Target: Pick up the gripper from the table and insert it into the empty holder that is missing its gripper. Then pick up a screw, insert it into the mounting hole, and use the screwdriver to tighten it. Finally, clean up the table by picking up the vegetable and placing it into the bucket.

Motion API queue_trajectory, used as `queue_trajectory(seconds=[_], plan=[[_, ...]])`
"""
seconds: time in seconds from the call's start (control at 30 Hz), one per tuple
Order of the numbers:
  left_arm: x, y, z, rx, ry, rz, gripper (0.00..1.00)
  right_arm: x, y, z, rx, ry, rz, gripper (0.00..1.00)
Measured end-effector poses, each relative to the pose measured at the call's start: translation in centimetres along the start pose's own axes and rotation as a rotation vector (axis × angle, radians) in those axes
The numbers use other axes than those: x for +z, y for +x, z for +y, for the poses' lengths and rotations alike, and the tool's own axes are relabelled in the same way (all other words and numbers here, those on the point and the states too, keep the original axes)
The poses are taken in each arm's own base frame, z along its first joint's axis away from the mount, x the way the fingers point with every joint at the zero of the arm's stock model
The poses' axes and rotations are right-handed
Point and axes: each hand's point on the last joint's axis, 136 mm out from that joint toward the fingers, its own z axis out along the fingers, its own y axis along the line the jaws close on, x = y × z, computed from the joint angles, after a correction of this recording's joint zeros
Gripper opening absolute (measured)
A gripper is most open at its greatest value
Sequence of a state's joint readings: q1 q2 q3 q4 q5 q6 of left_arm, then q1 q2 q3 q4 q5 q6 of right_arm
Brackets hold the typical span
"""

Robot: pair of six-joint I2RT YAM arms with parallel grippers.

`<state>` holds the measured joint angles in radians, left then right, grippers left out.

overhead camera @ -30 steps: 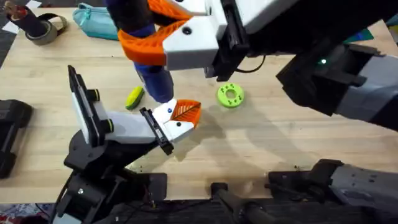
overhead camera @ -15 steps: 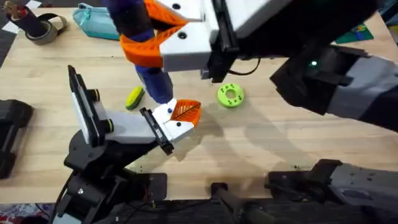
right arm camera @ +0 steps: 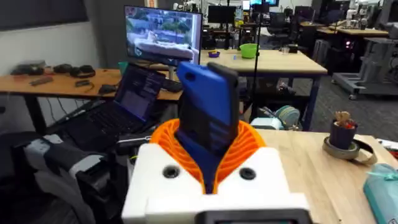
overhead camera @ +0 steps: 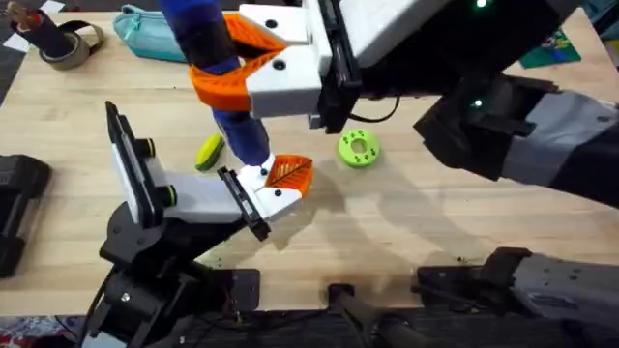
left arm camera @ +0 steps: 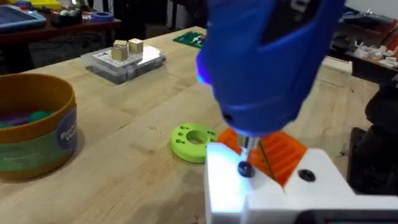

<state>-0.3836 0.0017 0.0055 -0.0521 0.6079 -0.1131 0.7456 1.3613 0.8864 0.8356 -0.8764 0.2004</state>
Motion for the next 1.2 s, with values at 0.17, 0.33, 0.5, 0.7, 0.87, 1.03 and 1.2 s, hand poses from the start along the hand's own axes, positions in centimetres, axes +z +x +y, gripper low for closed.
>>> queue_trajectory(seconds=[0.17,0.33,0.5,0.7,0.87,1.03,1.2], plan=[[0.0,0.0,0.0,0.0,0.0,0.0,0.014,0.01,-0.01,0.01,0.022,0.0,-0.001,0.047],[0.0,0.0,0.0,0.0,0.0,0.0,0.014,-0.06,0.06,0.04,0.026,0.0,-0.004,0.048],[0.0,0.0,0.0,0.0,0.0,0.0,0.014,-0.26,0.14,0.09,0.005,0.008,-0.023,0.047],[0.0,-0.01,0.0,0.0,0.0,0.0,0.014,-0.36,0.54,0.09,0.01,0.012,-0.02,0.046],[0.0,0.0,0.0,0.0,0.0,0.0,0.014,-0.37,0.54,0.09,0.01,0.012,-0.02,0.047],[0.0,0.0,0.0,0.0,0.0,0.0,0.014,-0.37,0.56,0.09,0.01,0.012,-0.019,0.047],[0.0,0.0,0.0,0.0,0.0,0.0,0.014,-0.36,0.62,0.07,0.013,0.012,-0.017,0.048]])
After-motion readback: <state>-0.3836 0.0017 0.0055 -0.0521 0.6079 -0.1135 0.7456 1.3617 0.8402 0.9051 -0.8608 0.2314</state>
